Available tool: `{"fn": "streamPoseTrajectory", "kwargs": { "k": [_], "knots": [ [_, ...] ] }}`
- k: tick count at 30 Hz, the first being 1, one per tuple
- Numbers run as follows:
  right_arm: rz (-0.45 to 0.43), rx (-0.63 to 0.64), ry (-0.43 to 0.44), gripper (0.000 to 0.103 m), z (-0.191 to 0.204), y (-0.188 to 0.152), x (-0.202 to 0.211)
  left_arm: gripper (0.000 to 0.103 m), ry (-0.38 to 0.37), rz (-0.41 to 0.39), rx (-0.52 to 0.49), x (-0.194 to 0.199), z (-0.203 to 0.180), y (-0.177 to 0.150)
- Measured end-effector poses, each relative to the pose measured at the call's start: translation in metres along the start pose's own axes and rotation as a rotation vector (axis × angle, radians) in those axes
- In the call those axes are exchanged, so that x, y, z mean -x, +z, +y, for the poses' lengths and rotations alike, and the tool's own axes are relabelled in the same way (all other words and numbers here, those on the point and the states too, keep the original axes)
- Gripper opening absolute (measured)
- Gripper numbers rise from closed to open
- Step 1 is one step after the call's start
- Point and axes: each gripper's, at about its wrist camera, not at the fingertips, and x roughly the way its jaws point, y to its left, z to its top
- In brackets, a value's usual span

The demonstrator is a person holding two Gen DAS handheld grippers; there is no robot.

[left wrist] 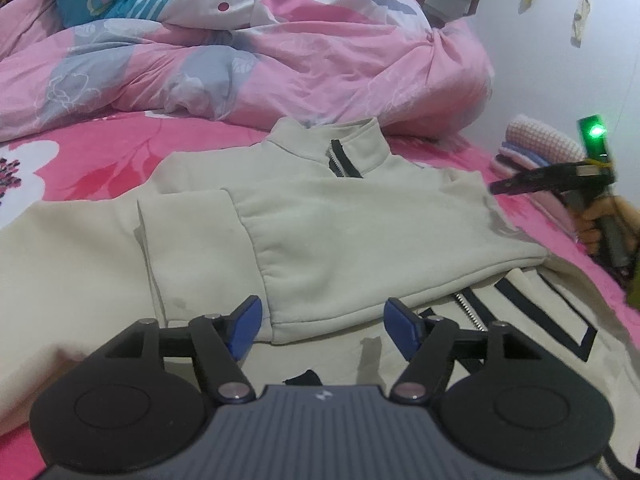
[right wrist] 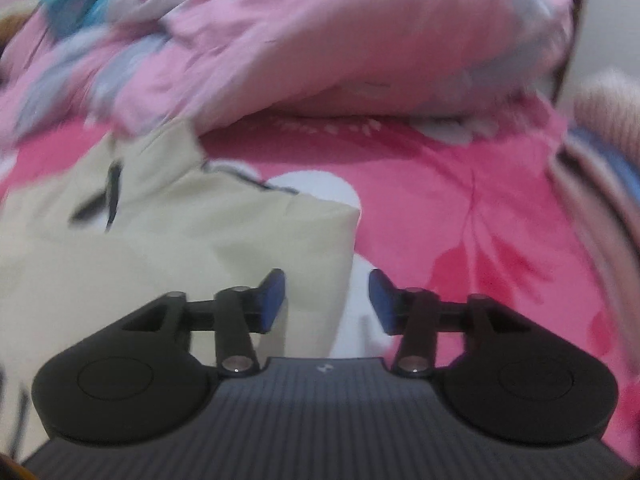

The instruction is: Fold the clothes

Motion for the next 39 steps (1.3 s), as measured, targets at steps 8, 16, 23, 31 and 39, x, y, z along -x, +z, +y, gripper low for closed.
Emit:
{"fn": "streamPoseTrajectory", "kwargs": {
  "k": [8,16,23,31,39],
  "knots": [
    [-0.059,-0.054,0.046,0.003,0.001,0.002,-0.030,0.071,-0.022,-0.030,0.000,0.001,-0.004,-0.002],
    [-0.104,-0.205,0.030,0.003,-0.031,-0.007,-0.033,0.071,-0.058,-0.019,-0.003,0.000,-0.007,-0.004],
    [-0.088,-0.354,-0.029,0.015,-0.047,-0.015,-0.030,0.071,-0.065,-0.012,0.003,-0.002,-0.008,-0.005],
    [-0.198,0.070,0.135,0.032,0.057,-0.015,0.067,0.069,-0.096,-0.039,0.073,0.008,-0.001,-0.002],
    [-0.149,0.768,0.358,0.042,0.235,-0.087,0.076,0.068,-0.011,-0.112,0.168,0.024,0.023,0.006]
  ]
}}
